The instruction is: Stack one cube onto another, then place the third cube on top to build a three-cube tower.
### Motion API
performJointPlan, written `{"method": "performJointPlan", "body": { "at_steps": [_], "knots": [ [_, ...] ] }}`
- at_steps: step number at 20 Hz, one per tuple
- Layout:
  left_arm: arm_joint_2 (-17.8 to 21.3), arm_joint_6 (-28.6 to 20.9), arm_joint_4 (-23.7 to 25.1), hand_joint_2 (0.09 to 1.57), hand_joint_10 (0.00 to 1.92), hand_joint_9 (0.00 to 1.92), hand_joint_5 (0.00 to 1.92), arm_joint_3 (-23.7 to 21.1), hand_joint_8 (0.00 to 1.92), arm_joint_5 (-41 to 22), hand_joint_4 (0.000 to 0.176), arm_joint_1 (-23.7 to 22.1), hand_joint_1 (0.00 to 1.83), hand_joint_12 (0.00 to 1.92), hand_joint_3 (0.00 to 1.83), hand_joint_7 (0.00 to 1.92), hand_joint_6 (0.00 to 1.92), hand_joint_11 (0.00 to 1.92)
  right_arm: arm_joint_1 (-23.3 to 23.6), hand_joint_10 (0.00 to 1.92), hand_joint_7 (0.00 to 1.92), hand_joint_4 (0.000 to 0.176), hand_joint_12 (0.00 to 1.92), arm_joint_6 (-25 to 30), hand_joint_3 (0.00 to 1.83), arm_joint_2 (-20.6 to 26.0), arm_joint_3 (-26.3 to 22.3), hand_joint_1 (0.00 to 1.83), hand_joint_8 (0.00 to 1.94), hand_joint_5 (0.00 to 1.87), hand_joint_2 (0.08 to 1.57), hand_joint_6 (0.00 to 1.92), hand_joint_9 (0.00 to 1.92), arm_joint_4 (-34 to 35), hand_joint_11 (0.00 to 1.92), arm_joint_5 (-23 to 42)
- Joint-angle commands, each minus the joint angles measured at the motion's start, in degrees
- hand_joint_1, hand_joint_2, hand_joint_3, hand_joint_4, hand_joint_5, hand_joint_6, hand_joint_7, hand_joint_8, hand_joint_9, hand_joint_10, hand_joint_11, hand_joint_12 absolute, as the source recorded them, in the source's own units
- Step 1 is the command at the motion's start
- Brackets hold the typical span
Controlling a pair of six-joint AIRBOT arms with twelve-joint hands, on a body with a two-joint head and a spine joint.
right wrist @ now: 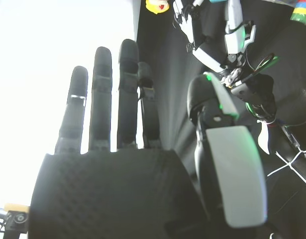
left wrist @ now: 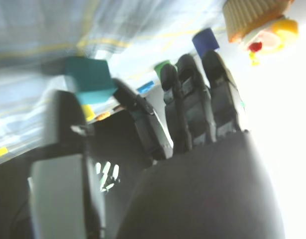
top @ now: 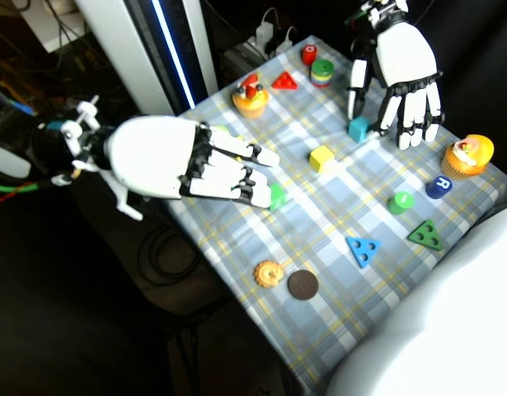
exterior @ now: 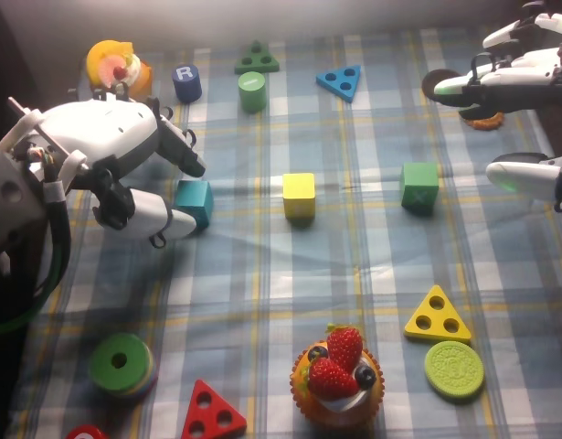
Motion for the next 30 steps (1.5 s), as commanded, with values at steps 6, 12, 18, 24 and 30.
{"method": "performJointPlan", "body": {
  "at_steps": [6,12,18,24,30],
  "knots": [
    [-0.5,0.0,1.0,1.02,0.00,0.38,0.81,0.8,0.00,-4.2,0.134,-0.1,0.90,0.50,0.00,0.46,0.00,0.00,0.3,0.00,0.82,0.000,0.66,0.3,0.00,-0.3,0.3,0.48,0.00,0.47,1.32,0.00,0.57,1.4,0.00,6.8],
    [-1.5,0.0,0.4,1.16,0.00,0.46,0.86,1.7,0.01,-3.8,0.176,-0.2,0.96,0.61,0.00,0.55,1.15,0.02,0.3,0.00,0.83,0.000,0.67,0.3,0.00,-0.4,0.4,0.50,0.00,0.48,1.32,0.00,0.58,1.3,0.00,6.8],
    [-1.9,-0.2,1.1,1.15,0.00,0.51,0.90,1.6,0.00,-5.5,0.176,-1.6,0.98,0.65,0.00,0.63,1.10,0.04,0.2,0.00,0.81,0.000,0.76,0.3,0.00,-0.4,0.4,0.44,0.00,0.49,1.34,0.00,0.59,1.4,0.00,6.8],
    [-2.3,-6.3,9.3,1.10,0.00,0.44,1.01,0.9,0.00,-6.1,0.073,-6.8,1.06,0.65,0.00,0.61,0.93,0.03,0.2,0.01,0.84,0.000,0.83,0.3,0.00,-0.6,0.4,0.47,0.01,0.50,1.34,0.01,0.63,1.4,0.00,6.9],
    [-7.5,-9.3,11.4,1.07,0.00,0.42,1.06,2.7,0.00,-6.2,0.176,-8.5,1.04,0.67,0.00,0.57,0.84,0.00,0.2,0.00,0.83,0.000,0.95,0.3,0.00,-0.9,0.5,0.49,0.00,0.50,1.33,0.00,0.66,1.4,0.00,6.8]
  ]
}}
